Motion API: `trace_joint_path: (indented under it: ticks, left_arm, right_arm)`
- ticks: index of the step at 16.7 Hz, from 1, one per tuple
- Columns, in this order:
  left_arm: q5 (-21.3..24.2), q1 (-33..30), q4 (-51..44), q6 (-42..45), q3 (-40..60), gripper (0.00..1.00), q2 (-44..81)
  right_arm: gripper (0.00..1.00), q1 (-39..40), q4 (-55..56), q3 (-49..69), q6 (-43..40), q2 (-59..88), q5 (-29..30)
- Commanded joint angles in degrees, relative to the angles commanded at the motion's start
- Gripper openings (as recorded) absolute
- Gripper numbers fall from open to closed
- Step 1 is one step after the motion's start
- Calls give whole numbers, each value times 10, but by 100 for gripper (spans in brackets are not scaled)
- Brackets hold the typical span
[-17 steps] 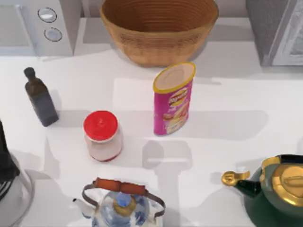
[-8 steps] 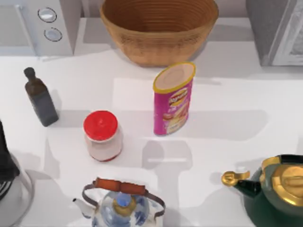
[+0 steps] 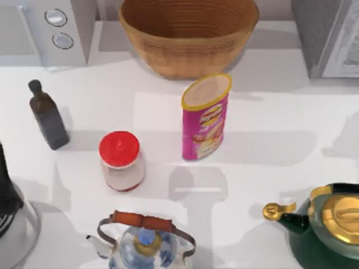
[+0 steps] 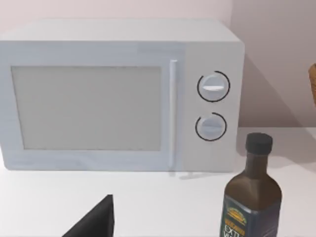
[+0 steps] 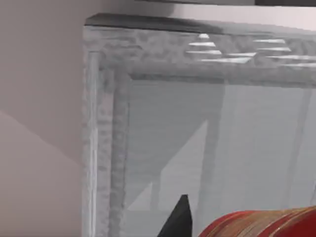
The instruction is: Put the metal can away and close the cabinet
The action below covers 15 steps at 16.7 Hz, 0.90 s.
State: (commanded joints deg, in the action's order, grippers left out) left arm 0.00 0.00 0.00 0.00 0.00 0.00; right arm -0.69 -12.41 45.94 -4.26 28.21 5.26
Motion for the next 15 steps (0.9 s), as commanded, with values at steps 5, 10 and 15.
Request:
trace_joint_path:
  ticks: [5,10,15]
  left_arm:
    - [0,0,0,0,0,100,0]
    - [0,0,0,0,0,100,0]
    - [0,0,0,0,0,100,0]
  right_arm:
    - [0,35,-54,289,5,191,24]
    - [0,76,-87,449,28,346,43]
    - [0,107,-112,526,50,461,57]
